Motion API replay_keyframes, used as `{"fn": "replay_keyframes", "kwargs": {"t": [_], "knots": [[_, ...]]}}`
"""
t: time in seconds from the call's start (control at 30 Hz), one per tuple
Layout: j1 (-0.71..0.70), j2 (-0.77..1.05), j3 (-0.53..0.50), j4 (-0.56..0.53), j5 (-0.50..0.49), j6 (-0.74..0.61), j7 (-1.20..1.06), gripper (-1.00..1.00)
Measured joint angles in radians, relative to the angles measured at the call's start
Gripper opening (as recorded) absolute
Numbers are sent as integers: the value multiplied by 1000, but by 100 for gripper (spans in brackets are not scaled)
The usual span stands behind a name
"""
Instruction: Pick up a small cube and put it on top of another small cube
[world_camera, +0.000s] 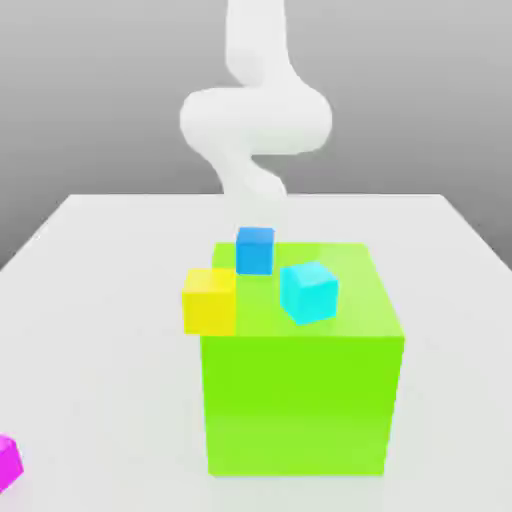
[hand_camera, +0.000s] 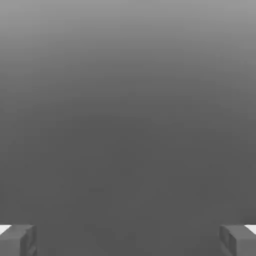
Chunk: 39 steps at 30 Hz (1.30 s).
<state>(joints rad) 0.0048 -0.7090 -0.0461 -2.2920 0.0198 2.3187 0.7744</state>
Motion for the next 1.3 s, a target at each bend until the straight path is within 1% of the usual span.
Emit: {"fn": "replay_keyframes", "kwargs": {"t": [0.33,0.57,0.8,1.03,1.17,1.2,1.3], "knots": [[5,366,-183,32,108,76,-124,0],[-36,622,-274,55,208,126,-228,0],[-124,873,-308,77,280,179,-312,0],[-208,1107,-347,95,290,245,-353,0],[-269,1250,-289,124,353,338,-403,0],[-280,1277,-275,131,368,358,-413,-100],[-280,1277,-275,131,368,357,-414,-100]]}}
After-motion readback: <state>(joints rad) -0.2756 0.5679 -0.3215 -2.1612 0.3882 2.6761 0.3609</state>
